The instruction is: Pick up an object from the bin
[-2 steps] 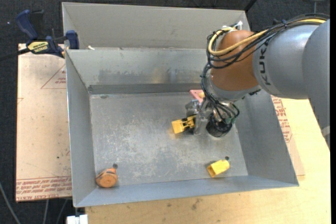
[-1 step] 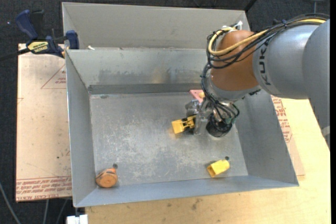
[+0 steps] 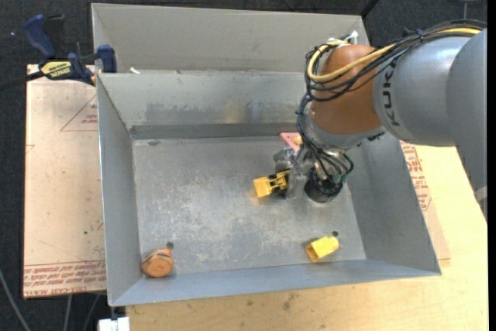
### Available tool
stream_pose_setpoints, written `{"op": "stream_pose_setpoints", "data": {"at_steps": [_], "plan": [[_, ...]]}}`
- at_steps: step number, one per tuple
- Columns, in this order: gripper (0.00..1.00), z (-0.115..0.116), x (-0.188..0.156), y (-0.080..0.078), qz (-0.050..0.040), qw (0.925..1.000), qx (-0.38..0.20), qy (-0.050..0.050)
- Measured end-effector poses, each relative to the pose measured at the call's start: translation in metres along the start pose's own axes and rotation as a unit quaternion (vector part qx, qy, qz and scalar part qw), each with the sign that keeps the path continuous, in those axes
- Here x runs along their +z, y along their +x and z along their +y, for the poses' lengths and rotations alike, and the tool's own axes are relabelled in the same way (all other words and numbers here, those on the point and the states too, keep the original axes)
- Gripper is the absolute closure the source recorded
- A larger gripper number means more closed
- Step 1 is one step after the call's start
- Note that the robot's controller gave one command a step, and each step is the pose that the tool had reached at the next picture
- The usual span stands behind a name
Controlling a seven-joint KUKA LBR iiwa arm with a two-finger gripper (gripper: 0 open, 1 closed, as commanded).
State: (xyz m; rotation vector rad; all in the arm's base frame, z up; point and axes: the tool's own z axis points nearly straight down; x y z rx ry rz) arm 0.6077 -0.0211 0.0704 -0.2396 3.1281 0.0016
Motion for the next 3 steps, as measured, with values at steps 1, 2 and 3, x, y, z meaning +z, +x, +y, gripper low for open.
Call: {"op": "stream_pose_setpoints", "data": {"at_steps": [1, 2, 3], "plan": [[1.00, 0.0000, 0.0000, 0.0000, 0.0000, 1.0000, 0.000, 0.000], [1.00, 0.0000, 0.0000, 0.0000, 0.0000, 1.0000, 0.000, 0.000], [1.00, 0.0000, 0.0000, 0.0000, 0.0000, 1.0000, 0.000, 0.000]]}}
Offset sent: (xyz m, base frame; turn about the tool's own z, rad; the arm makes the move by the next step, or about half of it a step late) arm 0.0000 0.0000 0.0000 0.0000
